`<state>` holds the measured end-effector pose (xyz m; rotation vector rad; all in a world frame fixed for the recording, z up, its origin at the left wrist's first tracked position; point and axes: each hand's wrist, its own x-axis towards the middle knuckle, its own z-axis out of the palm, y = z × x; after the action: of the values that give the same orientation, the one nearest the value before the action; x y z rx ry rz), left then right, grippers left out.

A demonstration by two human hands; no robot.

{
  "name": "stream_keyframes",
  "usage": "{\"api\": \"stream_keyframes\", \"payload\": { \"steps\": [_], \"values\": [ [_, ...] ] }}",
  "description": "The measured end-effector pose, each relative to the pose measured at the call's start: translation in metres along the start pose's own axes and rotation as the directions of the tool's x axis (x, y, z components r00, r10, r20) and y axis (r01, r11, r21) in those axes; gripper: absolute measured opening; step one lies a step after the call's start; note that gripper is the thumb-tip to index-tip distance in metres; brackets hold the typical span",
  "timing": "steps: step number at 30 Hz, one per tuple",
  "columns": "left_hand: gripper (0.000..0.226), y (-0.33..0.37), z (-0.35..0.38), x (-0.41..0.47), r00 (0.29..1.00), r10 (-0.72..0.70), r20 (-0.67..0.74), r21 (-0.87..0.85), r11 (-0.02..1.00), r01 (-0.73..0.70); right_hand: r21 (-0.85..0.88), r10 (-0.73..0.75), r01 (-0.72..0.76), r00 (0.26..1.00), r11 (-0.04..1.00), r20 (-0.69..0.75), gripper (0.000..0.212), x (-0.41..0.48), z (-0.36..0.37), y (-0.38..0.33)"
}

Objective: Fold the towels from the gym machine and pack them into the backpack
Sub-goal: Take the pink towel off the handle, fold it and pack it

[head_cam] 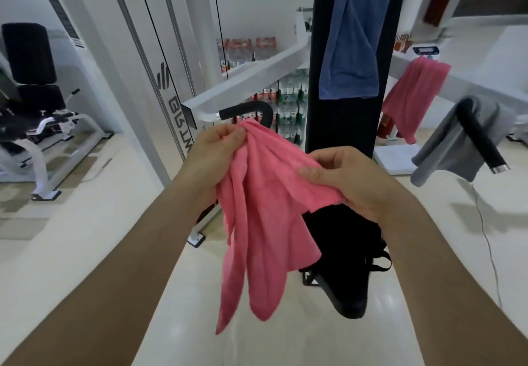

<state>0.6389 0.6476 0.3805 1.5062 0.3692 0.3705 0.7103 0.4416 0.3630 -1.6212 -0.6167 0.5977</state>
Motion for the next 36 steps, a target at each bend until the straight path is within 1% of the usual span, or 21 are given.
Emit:
{"api": "stream_keyframes", "payload": {
  "steps": [2, 4, 5, 7, 8, 9, 10, 11, 12, 13, 15, 17, 19, 20, 22, 24, 28, 31, 34, 35, 36],
  "values": [
    [0.010, -0.002, -0.004, 0.001, 0.996, -0.075, -0.045, -0.169, 0.983, 0.066, 0.049, -0.012, 0.016, 0.997, 0.999, -0.082, 0.018, -0.006, 0.008, 0.004],
    [0.014, -0.007, -0.009, -0.003, 0.981, -0.194, -0.022, -0.335, 0.926, 0.175, 0.096, -0.031, 0.051, 0.980, 0.994, -0.198, 0.019, -0.010, 0.026, 0.007],
    [0.018, -0.010, -0.014, -0.006, 0.972, -0.233, 0.013, -0.403, 0.889, 0.218, 0.067, -0.043, 0.063, 0.963, 0.996, -0.266, 0.020, -0.011, 0.038, 0.007],
    [0.027, -0.013, -0.021, -0.018, 0.964, -0.238, 0.123, -0.533, 0.803, 0.266, -0.043, -0.085, 0.075, 0.930, 0.996, -0.358, 0.019, -0.012, 0.067, 0.010],
    [0.032, -0.015, -0.024, -0.026, 0.956, -0.206, 0.207, -0.579, 0.762, 0.290, -0.051, -0.102, 0.090, 0.920, 0.995, -0.378, 0.018, -0.013, 0.082, 0.012],
    [0.038, -0.016, -0.026, -0.035, 0.944, -0.147, 0.295, -0.574, 0.762, 0.299, -0.012, -0.103, 0.107, 0.916, 0.994, -0.387, 0.017, -0.014, 0.096, 0.013],
    [0.046, -0.018, -0.030, -0.044, 0.925, -0.069, 0.373, -0.519, 0.811, 0.270, 0.064, -0.081, 0.117, 0.913, 0.991, -0.400, 0.016, -0.015, 0.110, 0.014],
    [0.052, -0.022, -0.035, -0.053, 0.904, 0.007, 0.428, -0.412, 0.892, 0.188, 0.164, -0.033, 0.110, 0.908, 0.980, -0.417, 0.017, -0.017, 0.122, 0.014],
    [0.053, -0.028, -0.041, -0.060, 0.884, 0.077, 0.461, -0.270, 0.961, 0.057, 0.278, 0.038, 0.090, 0.905, 0.956, -0.424, 0.018, -0.018, 0.132, 0.014],
    [0.049, -0.032, -0.047, -0.065, 0.871, 0.137, 0.473, -0.108, 0.989, -0.096, 0.386, 0.111, 0.064, 0.904, 0.920, -0.413, 0.019, -0.020, 0.140, 0.015],
    [0.045, -0.041, -0.057, -0.072, 0.860, 0.224, 0.459, 0.203, 0.916, -0.347, 0.506, 0.194, 0.018, 0.912, 0.862, -0.362, 0.021, -0.024, 0.155, 0.019],
    [0.040, -0.047, -0.065, -0.077, 0.859, 0.255, 0.444, 0.419, 0.789, -0.450, 0.552, 0.218, -0.007, 0.923, 0.834, -0.317, 0.021, -0.031, 0.166, 0.025],
    [0.027, -0.051, -0.072, -0.084, 0.849, 0.323, 0.417, 0.542, 0.662, -0.518, 0.589, 0.240, -0.024, 0.926, 0.808, -0.292, 0.021, -0.039, 0.172, 0.030],
    [0.018, -0.053, -0.075, -0.086, 0.834, 0.389, 0.390, 0.573, 0.606, -0.551, 0.616, 0.252, -0.030, 0.927, 0.787, -0.277, 0.022, -0.044, 0.172, 0.031],
    [0.009, -0.056, -0.080, -0.087, 0.762, 0.524, 0.380, 0.578, 0.508, -0.638, 0.673, 0.273, -0.041, 0.931, 0.738, -0.242, 0.026, -0.051, 0.171, 0.033],
    [0.009, -0.057, -0.078, -0.089, 0.692, 0.559, 0.458, 0.519, 0.464, -0.718, 0.720, 0.276, -0.041, 0.938, 0.692, -0.211, 0.028, -0.058, 0.171, 0.035],
    [0.006, -0.050, -0.065, -0.100, 0.661, 0.447, 0.602, 0.404, 0.545, -0.735, 0.765, 0.251, -0.043, 0.955, 0.642, -0.157, 0.032, -0.072, 0.173, 0.039],
    [0.017, -0.047, -0.061, -0.101, 0.619, 0.395, 0.679, 0.325, 0.594, -0.736, 0.762, 0.241, -0.045, 0.959, 0.647, -0.149, 0.037, -0.084, 0.166, 0.045],
    [0.015, -0.048, -0.052, -0.104, 0.612, 0.411, 0.675, 0.354, 0.547, -0.758, 0.767, 0.256, -0.039, 0.952, 0.641, -0.166, 0.037, -0.094, 0.153, 0.049],
    [0.013, -0.049, -0.045, -0.107, 0.616, 0.420, 0.667, 0.366, 0.535, -0.761, 0.752, 0.264, -0.038, 0.947, 0.658, -0.183, 0.035, -0.097, 0.149, 0.049],
    [0.010, -0.050, -0.038, -0.110, 0.634, 0.421, 0.649, 0.363, 0.561, -0.744, 0.720, 0.272, -0.039, 0.939, 0.693, -0.210, 0.032, -0.100, 0.143, 0.048]
  ]
}}
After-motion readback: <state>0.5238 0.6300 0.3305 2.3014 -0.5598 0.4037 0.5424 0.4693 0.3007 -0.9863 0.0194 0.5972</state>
